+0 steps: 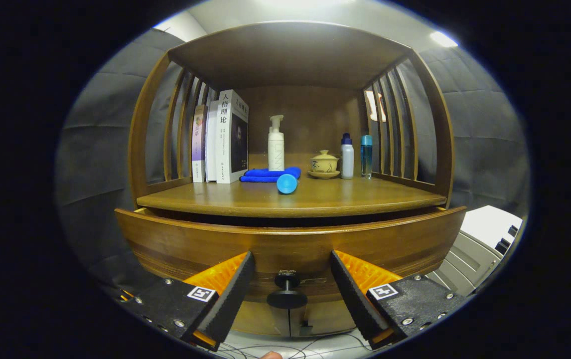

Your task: Pull open the drawer, take out the items inside it, and place them on the countertop above the cabinet.

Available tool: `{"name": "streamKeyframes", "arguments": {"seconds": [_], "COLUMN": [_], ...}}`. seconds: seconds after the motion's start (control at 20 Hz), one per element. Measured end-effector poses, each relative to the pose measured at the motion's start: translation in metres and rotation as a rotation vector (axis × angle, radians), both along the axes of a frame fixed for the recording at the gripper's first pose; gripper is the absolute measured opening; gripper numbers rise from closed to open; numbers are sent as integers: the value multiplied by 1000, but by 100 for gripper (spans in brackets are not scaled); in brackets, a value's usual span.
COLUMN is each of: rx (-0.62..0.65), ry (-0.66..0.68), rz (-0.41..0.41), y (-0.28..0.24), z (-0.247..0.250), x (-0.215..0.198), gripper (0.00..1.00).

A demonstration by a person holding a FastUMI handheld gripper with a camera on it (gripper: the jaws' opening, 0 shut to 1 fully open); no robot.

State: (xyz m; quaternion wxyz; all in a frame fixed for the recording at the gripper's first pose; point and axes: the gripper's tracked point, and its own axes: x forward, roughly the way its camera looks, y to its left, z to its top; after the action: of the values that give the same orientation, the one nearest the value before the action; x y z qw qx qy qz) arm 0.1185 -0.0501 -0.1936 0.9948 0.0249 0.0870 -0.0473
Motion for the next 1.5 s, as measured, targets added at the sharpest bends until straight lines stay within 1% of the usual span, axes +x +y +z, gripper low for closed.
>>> {"name": "streamKeyframes", "arguments": {"seconds": [0.45, 0.75, 0.9, 0.95, 1.1, 1.2, 1.35, 1.45, 1.5], "rx": [53, 53, 50, 48, 57, 96, 187, 186, 158], "ry": [-2, -13, 23, 19, -8, -53, -111, -141, -156], "rz": [1, -14, 27, 34, -7, -18, -23, -48, -36], "y": [-5, -5, -3, -6, -25, -34, -46, -64, -68], "z": [-3, -3, -5, 1, 26, 54, 99, 124, 136], "x": [27, 32, 24, 17, -5, -18, -35, -51, -57], "gripper": [96, 95, 95, 95, 95, 95, 95, 95, 95]}}
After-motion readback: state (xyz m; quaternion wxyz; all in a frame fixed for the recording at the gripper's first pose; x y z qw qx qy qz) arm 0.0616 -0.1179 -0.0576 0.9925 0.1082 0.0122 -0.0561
